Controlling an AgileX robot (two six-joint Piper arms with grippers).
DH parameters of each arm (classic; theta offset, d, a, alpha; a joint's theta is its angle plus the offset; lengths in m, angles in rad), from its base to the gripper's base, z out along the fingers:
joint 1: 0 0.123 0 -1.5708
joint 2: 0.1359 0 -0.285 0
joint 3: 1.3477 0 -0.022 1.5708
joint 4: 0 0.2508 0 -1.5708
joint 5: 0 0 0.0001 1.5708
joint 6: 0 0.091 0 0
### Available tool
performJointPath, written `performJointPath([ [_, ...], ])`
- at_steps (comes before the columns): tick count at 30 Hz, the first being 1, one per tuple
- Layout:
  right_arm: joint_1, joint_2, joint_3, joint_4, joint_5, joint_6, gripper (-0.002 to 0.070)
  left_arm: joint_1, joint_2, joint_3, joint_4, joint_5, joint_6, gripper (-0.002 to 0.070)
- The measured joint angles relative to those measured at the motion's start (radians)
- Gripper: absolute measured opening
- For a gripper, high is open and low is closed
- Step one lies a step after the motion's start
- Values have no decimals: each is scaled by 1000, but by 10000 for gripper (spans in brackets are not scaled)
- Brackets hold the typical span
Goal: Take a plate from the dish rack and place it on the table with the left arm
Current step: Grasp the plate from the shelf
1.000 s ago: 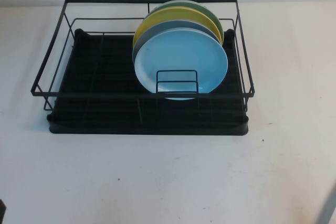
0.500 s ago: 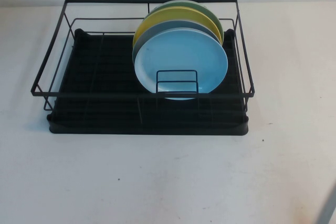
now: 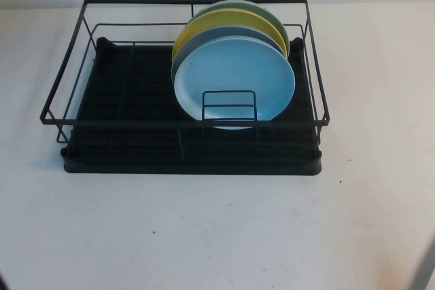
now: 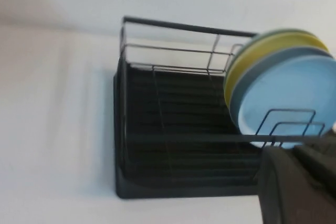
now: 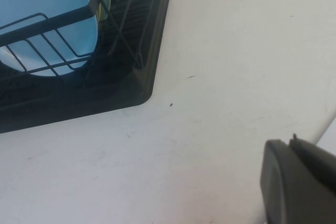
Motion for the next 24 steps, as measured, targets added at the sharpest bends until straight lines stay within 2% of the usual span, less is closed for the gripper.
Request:
performJointPath([
  [3,0,0,0,0,0,0,-20,-15,212,-253,-54,129,234,-4],
  [8,0,0,0,0,0,0,-20,-21,605,-609,-226,369,596,-4],
  [11,0,0,0,0,0,0,-20,-23,812,-791,-311,460,749,-4],
  [17,0,0,0,0,0,0,-20,-51,1168,-1121,-332,554,835,-4],
  [24,0,0,0,0,0,0,-20,-193,1455,-1372,-293,558,927,-4],
])
